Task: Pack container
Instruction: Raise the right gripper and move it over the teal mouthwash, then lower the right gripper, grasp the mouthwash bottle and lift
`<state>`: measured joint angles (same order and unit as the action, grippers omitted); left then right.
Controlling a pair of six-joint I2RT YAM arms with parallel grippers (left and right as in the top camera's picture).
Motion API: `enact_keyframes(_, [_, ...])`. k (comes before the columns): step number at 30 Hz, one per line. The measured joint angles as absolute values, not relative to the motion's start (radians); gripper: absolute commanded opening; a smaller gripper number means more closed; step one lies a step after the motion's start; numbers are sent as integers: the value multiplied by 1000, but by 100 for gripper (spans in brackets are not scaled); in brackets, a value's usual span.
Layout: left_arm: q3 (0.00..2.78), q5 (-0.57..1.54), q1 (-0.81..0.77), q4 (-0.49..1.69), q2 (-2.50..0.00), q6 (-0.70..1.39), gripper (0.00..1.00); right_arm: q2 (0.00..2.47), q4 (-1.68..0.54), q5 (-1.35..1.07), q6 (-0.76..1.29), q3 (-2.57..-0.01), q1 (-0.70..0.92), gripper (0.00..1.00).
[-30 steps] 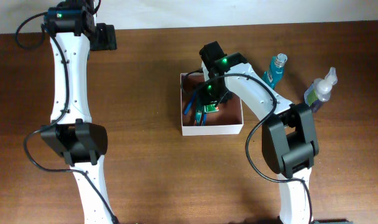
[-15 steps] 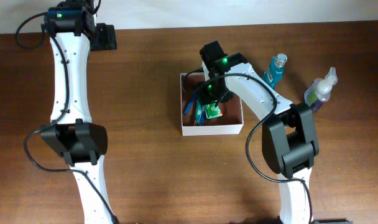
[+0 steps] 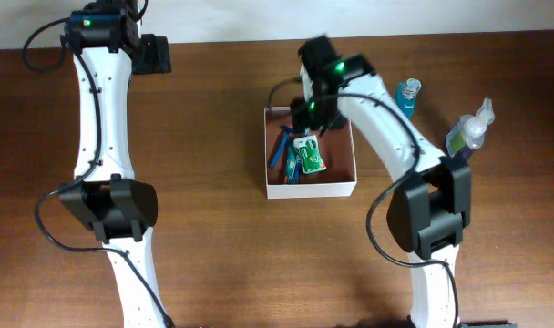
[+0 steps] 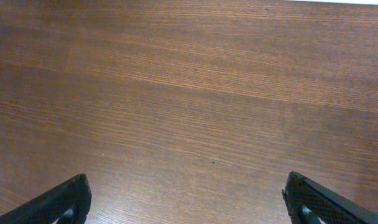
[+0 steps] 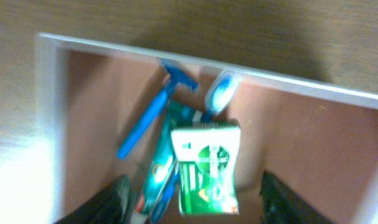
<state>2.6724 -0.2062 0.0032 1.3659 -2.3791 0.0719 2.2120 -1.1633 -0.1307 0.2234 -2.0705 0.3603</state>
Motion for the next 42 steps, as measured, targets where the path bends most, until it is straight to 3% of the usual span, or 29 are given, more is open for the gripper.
enact_keyframes(4, [2672,-206,3,1365,-2379,72,99,2212,-1306,-87,189,-2276,330,68])
enact_keyframes(5, [2672,-206,3,1365,-2379,72,99,2211,-1338,-66,187,-2320,321,73])
enact_keyframes(7, [2672,-206,3,1365,-2379,72,99,2210,-1396,-19,180,-2400,297,95])
enact_keyframes(8, [2672,-206,3,1365,-2379,72,99,2209,-1422,2,178,-2436,280,98])
enact_keyframes(29, [2672,-206,3,1365,-2379,72,99,2234,-1402,52,47,-2500,-38,99])
enact_keyframes(42, [2672,-206,3,1365,-2379,72,99,2369,-1399,-13,8,-2500,-31,99])
